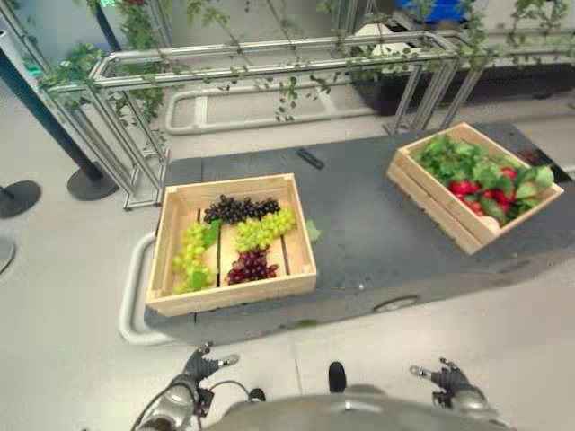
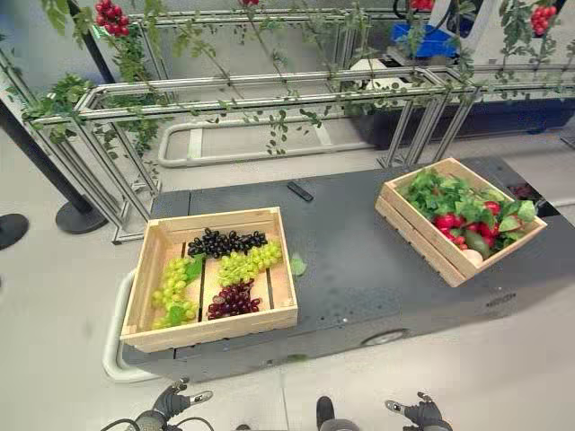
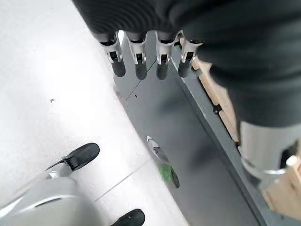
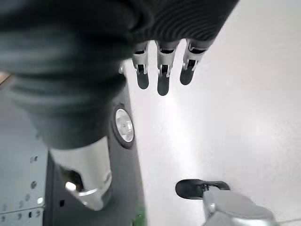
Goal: Pick up the fruits from the basket on one side to the basket on the other side
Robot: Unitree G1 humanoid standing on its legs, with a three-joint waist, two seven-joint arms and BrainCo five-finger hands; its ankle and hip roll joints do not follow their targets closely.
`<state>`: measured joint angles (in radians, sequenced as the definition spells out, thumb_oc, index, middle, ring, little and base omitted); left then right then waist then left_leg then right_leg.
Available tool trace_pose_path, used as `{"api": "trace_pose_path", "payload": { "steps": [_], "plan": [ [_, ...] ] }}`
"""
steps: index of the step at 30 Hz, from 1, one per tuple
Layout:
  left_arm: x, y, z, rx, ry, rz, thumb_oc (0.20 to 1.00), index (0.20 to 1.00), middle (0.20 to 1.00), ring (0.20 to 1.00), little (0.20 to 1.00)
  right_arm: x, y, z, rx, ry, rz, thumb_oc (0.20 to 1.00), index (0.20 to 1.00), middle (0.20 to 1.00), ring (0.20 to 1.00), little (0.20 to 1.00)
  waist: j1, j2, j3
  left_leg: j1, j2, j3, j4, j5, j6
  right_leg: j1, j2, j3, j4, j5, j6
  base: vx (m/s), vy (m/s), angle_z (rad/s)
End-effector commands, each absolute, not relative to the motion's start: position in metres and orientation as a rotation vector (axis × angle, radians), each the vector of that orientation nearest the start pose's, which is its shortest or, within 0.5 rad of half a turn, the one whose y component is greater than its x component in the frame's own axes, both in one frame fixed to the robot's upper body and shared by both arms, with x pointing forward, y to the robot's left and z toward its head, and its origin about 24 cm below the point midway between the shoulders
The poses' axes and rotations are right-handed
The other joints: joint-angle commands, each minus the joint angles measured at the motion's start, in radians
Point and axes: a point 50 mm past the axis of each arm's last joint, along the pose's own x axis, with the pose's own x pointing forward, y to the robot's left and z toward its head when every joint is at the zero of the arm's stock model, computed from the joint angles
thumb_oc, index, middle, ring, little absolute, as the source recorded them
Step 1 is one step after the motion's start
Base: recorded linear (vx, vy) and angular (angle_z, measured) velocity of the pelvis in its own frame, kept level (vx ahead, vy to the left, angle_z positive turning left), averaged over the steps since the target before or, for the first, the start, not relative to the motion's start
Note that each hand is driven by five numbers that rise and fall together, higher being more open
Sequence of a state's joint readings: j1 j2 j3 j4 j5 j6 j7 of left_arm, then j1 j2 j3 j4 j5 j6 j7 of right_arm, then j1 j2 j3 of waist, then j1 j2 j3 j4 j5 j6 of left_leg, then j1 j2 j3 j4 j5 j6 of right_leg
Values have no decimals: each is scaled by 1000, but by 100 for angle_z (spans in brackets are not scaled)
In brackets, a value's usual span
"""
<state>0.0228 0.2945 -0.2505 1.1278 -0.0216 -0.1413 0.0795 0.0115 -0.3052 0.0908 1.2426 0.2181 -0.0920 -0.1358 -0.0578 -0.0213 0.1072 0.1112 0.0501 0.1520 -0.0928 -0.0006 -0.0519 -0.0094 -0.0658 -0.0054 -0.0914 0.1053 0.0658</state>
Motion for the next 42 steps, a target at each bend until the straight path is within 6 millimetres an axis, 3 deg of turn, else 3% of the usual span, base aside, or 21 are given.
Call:
{"api": "trace_pose_path", "payload": {
  "steps": [1,17,22,25,27,28,32,35,36,38,42],
  "plan": [
    [127,253,-141,414,980,58,1000,1000,1000,1000,1000,108,-266,-147,-232,1094,-314,1000,1000,1000,1000,1000,10,-24,27,-36,-51,-11,17,-36,37,-12,-57,-2,51,-37,101,-113,123,-143],
    [115,254,-146,416,1046,47,1000,1000,1000,1000,1000,99,-263,-150,-231,1121,-286,1000,1000,1000,1000,1000,4,-32,-5,-2,-49,-13,5,-40,34,28,-51,-13,43,-56,91,8,4,-2],
    [117,258,-144,424,1041,46,1000,1000,1000,1000,1000,108,-270,-145,-231,1077,-298,1000,1000,1000,1000,1000,7,-38,-10,6,-44,-18,5,-41,29,45,-47,-25,36,-59,89,19,-37,3],
    [123,273,-136,449,1006,62,1000,1000,1000,1000,1000,147,-295,-115,-244,877,-302,1000,1000,1000,1000,1000,10,-51,-7,8,-37,-21,5,-37,23,49,-43,-33,40,-63,86,9,-64,1],
    [125,282,-130,463,983,66,1000,1000,1000,1000,1000,173,-319,-80,-291,706,-296,1000,1000,1000,1000,1000,9,-58,-1,7,-33,-21,5,-35,20,46,-41,-33,45,-64,86,-8,-46,-1],
    [125,284,-128,468,969,61,1000,1000,1000,1000,1000,184,-337,-52,-330,597,-307,1000,1000,1000,1000,1000,8,-61,2,6,-32,-20,5,-35,19,44,-40,-34,47,-64,88,-8,-32,1],
    [121,283,-131,464,992,51,1000,1000,1000,1000,1000,205,-368,10,-414,383,-307,1000,1000,1000,1000,1000,4,-68,7,2,-30,-18,5,-31,15,41,-40,-39,50,-66,91,0,0,0],
    [123,282,-130,455,981,49,1000,1000,1000,1000,1000,221,-376,57,-503,245,-249,1000,1000,1000,1000,1000,2,-71,11,-3,-26,-20,6,-26,11,36,-39,-42,53,-67,91,0,0,0],
    [123,282,-130,455,981,48,1000,1000,1000,1000,1000,221,-376,57,-503,245,-250,1000,1000,1000,1000,1000,2,-70,11,-3,-26,-20,6,-27,11,36,-39,-42,54,-67,91,0,0,0],
    [123,282,-130,452,983,45,1000,1000,1000,1000,1000,235,-374,90,-583,166,-169,1000,1000,1000,1000,1000,1,-77,13,-3,-22,-21,6,-23,7,36,-38,-44,57,-69,90,0,0,0],
    [123,276,-132,454,982,14,1000,1000,1000,1000,1000,256,-364,119,-643,86,-89,1000,1000,1000,1000,1000,5,-79,17,-1,-18,-21,7,-22,4,37,-37,-47,58,-70,88,0,0,0]
  ]
}}
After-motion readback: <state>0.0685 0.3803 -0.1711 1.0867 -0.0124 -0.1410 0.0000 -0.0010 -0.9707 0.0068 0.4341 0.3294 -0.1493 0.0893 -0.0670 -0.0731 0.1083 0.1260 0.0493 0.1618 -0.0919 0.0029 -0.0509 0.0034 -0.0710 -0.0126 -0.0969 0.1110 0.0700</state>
